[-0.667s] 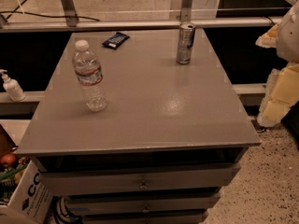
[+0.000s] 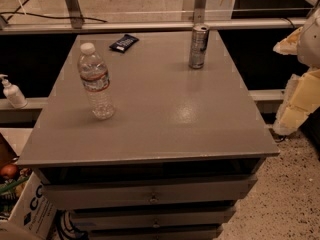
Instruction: Move water bottle near redbull can
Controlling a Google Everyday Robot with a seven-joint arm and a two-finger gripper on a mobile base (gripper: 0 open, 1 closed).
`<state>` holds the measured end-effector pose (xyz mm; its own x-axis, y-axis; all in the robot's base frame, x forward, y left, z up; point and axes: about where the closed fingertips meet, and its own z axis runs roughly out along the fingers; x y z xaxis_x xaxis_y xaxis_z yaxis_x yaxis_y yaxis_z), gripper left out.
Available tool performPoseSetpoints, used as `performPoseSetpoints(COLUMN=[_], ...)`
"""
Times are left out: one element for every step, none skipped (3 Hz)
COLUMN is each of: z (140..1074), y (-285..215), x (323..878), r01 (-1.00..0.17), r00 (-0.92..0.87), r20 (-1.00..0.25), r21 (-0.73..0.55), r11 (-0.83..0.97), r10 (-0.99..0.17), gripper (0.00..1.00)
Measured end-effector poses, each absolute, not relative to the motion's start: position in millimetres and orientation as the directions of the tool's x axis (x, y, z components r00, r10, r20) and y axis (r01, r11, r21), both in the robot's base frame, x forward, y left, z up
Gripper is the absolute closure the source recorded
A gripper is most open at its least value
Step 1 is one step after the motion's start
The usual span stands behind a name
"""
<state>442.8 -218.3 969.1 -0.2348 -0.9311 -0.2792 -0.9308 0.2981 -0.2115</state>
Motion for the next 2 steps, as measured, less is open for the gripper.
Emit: performPoseSetpoints(z=[952, 959], y=[-207, -190], x=[447, 445], r01=[-0.938, -0.942], r00=[-0.213, -0.201], r20=[-0.393, -0.458], r21=[-0.175, -0.154], r11=[0.3, 0.299], r10=[-0.895, -0.866], gripper=[0.0, 0.0])
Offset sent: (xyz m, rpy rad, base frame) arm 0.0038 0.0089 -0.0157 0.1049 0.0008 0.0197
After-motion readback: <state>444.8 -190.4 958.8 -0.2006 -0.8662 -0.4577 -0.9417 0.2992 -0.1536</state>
